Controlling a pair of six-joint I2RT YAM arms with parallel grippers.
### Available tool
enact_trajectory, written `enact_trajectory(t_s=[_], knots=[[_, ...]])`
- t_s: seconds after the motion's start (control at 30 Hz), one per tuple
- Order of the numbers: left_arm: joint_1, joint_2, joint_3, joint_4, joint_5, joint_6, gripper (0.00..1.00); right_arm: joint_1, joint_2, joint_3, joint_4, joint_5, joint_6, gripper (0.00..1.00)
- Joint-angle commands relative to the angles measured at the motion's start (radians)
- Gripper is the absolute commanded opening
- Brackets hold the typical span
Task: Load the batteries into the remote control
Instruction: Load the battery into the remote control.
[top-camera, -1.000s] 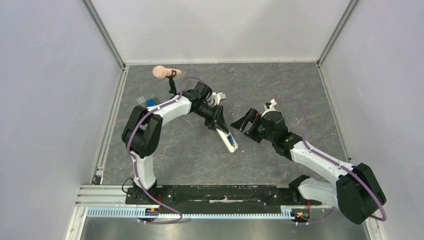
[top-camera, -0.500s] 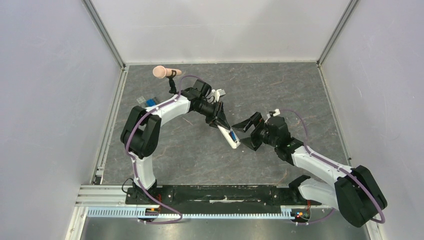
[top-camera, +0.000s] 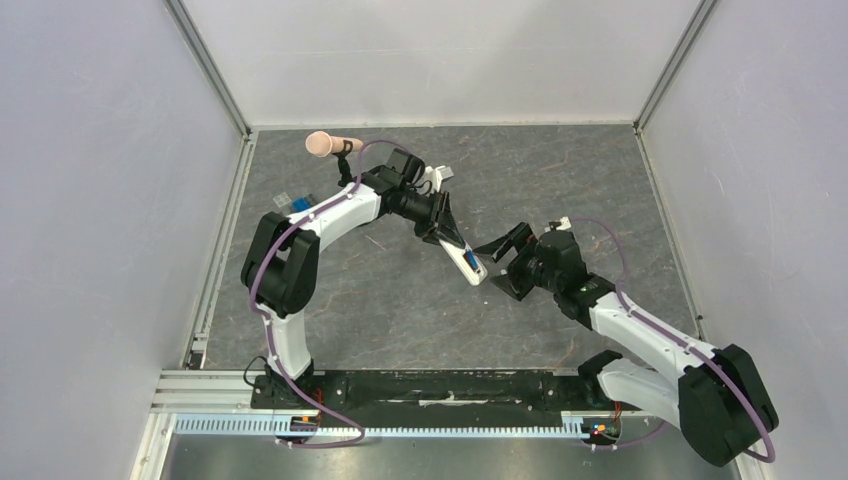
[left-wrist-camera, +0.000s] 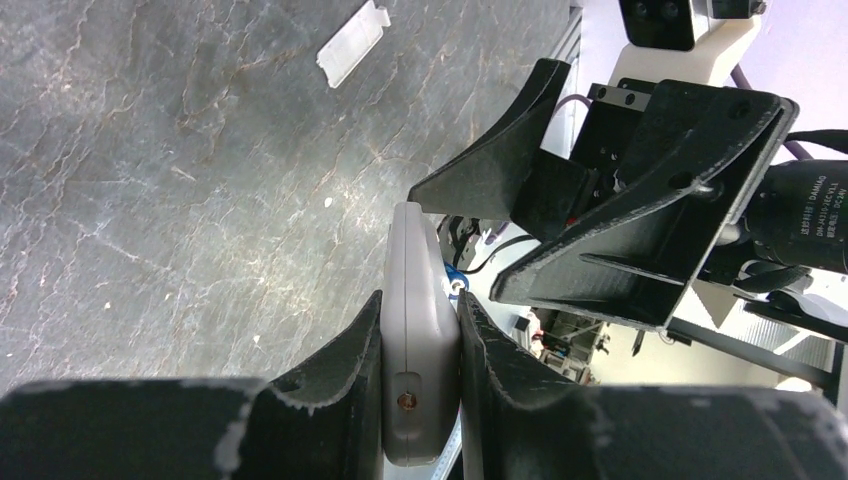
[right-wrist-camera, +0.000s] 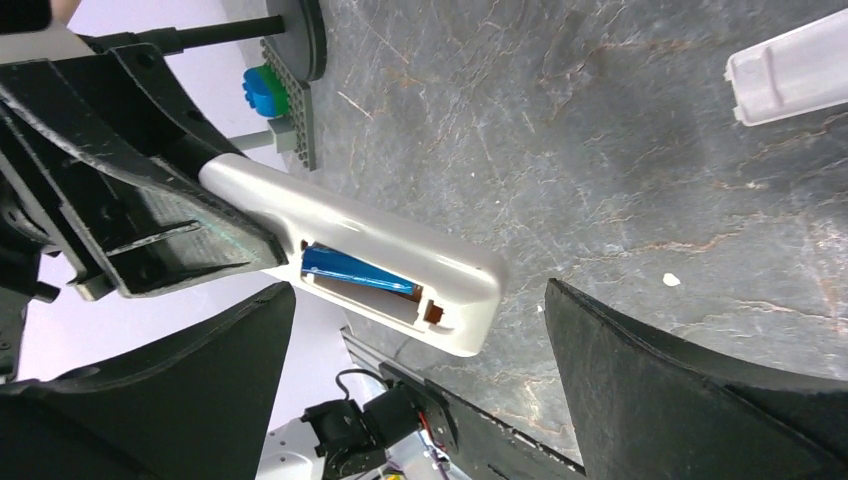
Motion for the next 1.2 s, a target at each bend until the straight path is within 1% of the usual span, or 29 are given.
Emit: enact_trajectory(t_s=[0.0, 0.17, 0.33, 0.57, 0.7, 1.03, 1.17], knots=[[0.002, -0.05, 0.051, 0.016, 0.032, -0.03, 0.02, -0.009, -0.01, 0.049, -0.055, 0.041, -0.05, 0.98], [0.001, -0.051, 0.054, 0.018, 0.034, -0.039, 0.02, -0.009, -0.009, 0.017, 0.073, -0.004, -0.007, 0.98], [0.001, -0.059, 0.035, 0.076, 0.052, -0.1, 0.02, -0.009, -0.031, -0.062, 0.24, -0.03, 0.113, 0.98], [0.001, -0.075, 0.033, 0.132, 0.074, -0.166, 0.02, -0.009, -0.008, -0.079, 0.284, -0.06, 0.151, 0.98], [0.001, -0.078, 0.03, 0.135, 0.081, -0.163, 0.02, -0.009, -0.008, -0.088, 0.33, -0.051, 0.177, 0.98], [0.001, -0.078, 0.014, 0.134, 0.091, -0.146, 0.02, -0.008, 0.02, -0.093, 0.359, -0.052, 0.208, 0.98], [-0.003, -0.079, 0.018, 0.128, 0.101, -0.123, 0.02, -0.009, 0.02, -0.124, 0.412, -0.046, 0.23, 0.93]])
